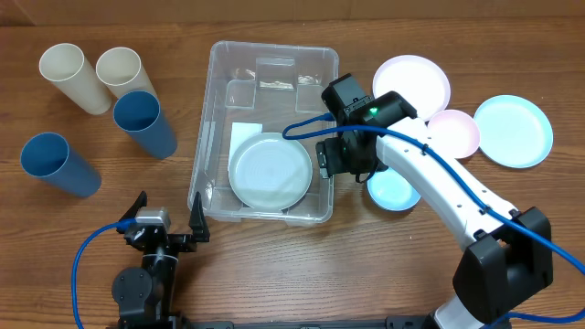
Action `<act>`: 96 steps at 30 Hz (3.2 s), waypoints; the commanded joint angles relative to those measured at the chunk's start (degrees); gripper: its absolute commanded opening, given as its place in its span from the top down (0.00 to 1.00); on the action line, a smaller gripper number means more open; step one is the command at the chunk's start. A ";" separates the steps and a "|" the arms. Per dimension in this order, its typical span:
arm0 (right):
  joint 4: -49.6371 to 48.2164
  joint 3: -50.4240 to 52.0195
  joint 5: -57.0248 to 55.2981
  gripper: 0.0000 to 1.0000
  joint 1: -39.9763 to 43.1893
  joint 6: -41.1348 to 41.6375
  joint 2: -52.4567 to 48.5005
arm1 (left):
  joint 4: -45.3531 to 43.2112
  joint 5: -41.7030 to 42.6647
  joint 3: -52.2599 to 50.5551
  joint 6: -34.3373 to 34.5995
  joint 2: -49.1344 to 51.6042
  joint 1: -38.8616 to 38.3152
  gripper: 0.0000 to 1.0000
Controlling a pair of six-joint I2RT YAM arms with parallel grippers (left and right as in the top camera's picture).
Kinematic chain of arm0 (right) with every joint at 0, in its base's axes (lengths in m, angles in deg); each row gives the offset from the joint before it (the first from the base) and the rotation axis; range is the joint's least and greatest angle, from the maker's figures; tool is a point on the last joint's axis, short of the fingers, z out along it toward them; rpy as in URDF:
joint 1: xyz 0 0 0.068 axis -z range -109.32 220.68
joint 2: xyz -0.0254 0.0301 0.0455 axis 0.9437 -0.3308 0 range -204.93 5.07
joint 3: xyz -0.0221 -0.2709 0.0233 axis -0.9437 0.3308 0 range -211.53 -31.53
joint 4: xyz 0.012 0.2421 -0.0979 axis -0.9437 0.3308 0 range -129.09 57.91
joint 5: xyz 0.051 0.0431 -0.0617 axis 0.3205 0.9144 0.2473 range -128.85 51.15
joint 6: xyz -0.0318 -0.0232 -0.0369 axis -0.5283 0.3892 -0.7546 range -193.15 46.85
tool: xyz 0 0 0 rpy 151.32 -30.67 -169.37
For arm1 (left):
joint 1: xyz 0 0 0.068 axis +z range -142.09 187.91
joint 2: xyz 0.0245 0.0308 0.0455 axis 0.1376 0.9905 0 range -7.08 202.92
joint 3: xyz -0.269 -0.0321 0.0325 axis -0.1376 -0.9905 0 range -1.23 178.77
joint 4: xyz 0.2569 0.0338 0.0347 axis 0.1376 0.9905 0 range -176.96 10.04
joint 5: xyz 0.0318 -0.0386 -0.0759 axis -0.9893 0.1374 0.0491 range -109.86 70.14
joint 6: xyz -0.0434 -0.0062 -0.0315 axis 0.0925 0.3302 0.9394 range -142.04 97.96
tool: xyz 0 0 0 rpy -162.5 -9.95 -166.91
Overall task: Pack container
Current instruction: 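Release the grey plate and withdraw the right gripper from the bin, then reach the right gripper to the light-blue plate and grip its rim, then carry the light-blue plate into the bin onto the grey plate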
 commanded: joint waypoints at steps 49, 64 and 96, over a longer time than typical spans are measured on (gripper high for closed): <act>-21.79 5.20 -0.02 0.12 64.63 19.87 -9.09 | -0.07 -0.33 -0.28 -0.70 -0.50 0.50 0.00; -23.89 5.18 -0.02 0.73 64.63 19.80 -15.34 | -0.07 -0.33 -0.28 -0.70 -0.50 0.50 0.00; 7.61 -28.28 17.25 0.96 59.47 1.66 2.03 | -0.07 -0.33 -0.28 -0.70 -0.50 0.50 0.00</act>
